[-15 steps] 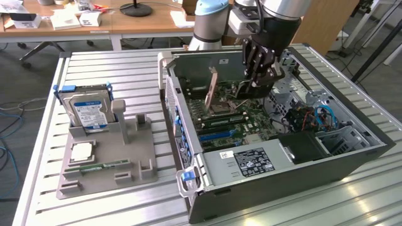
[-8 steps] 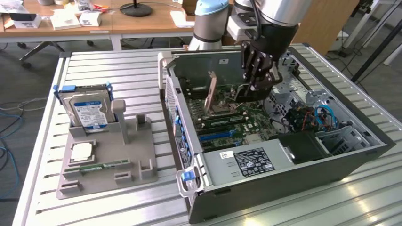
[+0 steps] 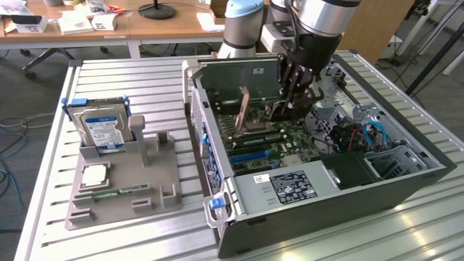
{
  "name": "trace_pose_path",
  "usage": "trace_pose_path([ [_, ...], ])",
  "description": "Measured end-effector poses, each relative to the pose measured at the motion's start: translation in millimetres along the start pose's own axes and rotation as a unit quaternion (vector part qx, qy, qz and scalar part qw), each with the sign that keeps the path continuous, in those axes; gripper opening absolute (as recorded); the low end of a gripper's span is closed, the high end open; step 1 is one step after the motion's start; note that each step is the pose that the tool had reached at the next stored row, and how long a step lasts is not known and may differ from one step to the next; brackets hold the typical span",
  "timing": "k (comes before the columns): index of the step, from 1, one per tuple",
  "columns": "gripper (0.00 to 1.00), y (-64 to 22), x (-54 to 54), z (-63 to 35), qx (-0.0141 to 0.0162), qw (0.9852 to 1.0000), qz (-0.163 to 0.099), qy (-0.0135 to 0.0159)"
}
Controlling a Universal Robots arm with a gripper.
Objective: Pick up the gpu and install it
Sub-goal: 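Insert the gpu into the slot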
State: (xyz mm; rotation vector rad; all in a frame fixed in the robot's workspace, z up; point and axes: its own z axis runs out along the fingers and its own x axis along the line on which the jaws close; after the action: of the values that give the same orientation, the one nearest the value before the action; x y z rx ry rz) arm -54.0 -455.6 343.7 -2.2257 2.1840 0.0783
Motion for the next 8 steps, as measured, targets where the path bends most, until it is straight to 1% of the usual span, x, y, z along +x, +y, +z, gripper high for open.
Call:
trace_pose_path([
  [8,0.26,-0.1,0.3,6.0,0.0,1.0,0.0,0.0],
])
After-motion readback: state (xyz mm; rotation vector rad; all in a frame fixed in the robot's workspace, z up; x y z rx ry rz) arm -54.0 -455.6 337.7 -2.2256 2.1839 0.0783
